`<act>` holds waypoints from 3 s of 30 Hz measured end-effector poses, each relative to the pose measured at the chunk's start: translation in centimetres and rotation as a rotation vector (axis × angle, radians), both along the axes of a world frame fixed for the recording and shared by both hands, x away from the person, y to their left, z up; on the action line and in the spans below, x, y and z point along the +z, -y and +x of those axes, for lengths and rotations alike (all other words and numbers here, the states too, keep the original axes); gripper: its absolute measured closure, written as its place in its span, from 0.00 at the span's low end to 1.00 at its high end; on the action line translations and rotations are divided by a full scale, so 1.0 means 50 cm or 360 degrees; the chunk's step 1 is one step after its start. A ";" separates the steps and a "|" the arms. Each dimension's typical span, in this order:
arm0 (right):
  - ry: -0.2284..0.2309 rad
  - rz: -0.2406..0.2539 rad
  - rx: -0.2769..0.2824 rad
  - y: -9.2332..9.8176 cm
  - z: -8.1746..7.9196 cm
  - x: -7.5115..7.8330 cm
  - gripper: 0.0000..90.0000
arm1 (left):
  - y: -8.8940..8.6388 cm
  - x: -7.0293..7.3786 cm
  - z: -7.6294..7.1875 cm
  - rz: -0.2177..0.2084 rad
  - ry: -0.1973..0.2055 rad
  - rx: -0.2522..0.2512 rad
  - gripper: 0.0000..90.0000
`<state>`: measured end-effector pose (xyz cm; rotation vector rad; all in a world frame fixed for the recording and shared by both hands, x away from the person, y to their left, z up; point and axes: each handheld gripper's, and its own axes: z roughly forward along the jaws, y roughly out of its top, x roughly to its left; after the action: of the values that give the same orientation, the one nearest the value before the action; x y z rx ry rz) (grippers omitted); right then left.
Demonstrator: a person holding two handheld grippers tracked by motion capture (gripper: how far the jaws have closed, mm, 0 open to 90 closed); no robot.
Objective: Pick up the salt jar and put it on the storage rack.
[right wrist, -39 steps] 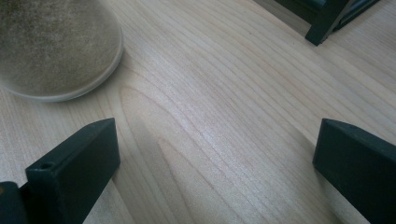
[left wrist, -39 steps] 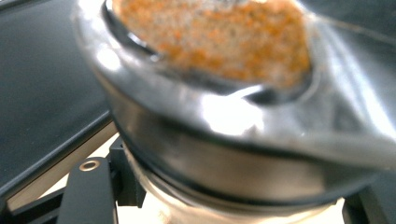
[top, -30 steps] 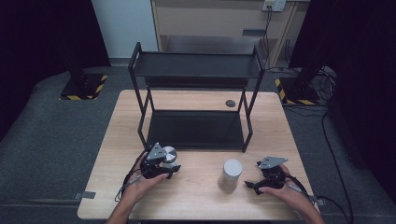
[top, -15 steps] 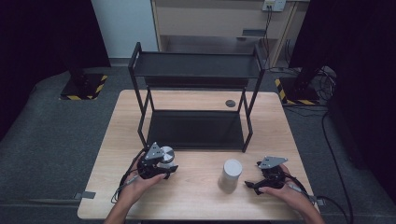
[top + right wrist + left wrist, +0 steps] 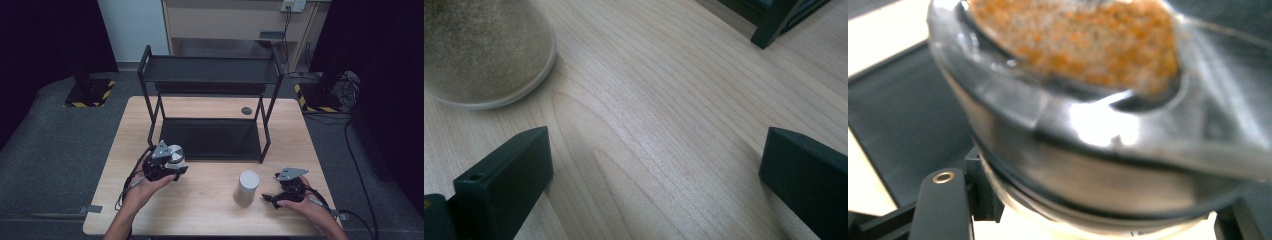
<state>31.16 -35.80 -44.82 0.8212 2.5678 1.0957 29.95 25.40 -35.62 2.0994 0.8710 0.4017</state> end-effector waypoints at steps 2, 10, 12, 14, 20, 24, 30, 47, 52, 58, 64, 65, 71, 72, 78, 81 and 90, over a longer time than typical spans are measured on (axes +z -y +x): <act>0.0000 0.0001 0.0000 0.000 0.000 0.000 0.02 | 0.004 0.018 0.005 0.0007 0.0010 -0.0004 0.33; 0.0000 0.0000 0.0000 0.000 0.000 0.000 0.02 | 0.024 0.074 0.030 0.0020 0.0035 -0.0029 0.33; -0.0001 0.0000 0.0000 0.000 0.000 0.000 0.02 | 0.029 0.090 0.034 0.0022 0.0047 -0.0044 0.33; -0.0001 0.0000 0.0000 0.000 0.000 0.000 0.02 | 0.030 0.104 0.039 0.0019 0.0055 -0.0061 0.33; -0.0001 0.0000 0.0000 0.000 0.000 0.000 0.02 | 0.033 0.148 0.049 0.0019 0.0074 -0.0074 0.33; -0.0001 0.0000 0.0000 0.000 0.000 0.000 0.02 | 0.036 0.175 0.055 0.0029 0.0064 -0.0073 0.33; -0.0001 0.0000 0.0000 0.000 0.000 0.000 0.02 | 0.041 0.210 0.059 0.0036 0.0080 -0.0084 0.33; -0.0001 0.0001 -0.0001 0.000 0.000 0.000 0.02 | 0.046 0.286 0.075 0.0064 0.0105 -0.0101 0.33; -0.0001 0.0002 -0.0001 0.000 0.000 0.000 0.02 | 0.045 0.305 0.080 0.0074 0.0104 -0.0098 0.33; 0.0000 0.0002 0.0000 0.000 0.000 0.000 0.02 | 0.045 0.331 0.084 0.0083 0.0100 -0.0097 0.33; 0.0000 0.0002 -0.0001 0.000 0.000 0.000 0.02 | 0.044 0.355 0.091 0.0093 0.0105 -0.0095 0.33; 0.0001 0.0002 -0.0001 0.000 0.000 0.000 0.02 | 0.043 0.358 0.091 0.0089 0.0106 -0.0093 0.33; 0.0000 0.0002 0.0000 0.000 0.000 0.000 0.02 | 0.041 0.376 0.096 0.0085 0.0117 -0.0089 0.33; 0.0001 0.0002 0.0000 0.000 0.000 0.000 0.02 | 0.041 0.379 0.096 0.0083 0.0118 -0.0088 0.33; 0.0001 0.0002 0.0000 0.000 0.000 0.000 0.02 | 0.043 0.407 0.104 0.0079 0.0132 -0.0085 0.33; 0.0001 0.0002 0.0001 0.000 0.000 0.000 0.02 | 0.046 0.421 0.109 0.0087 0.0138 -0.0076 0.33; 0.0001 0.0002 0.0001 0.001 0.000 0.000 0.02 | 0.051 0.451 0.125 0.0082 0.0157 -0.0075 0.33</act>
<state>31.18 -35.83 -44.84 0.8204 2.5672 1.0977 36.21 22.83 -13.07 2.1238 0.7600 0.5034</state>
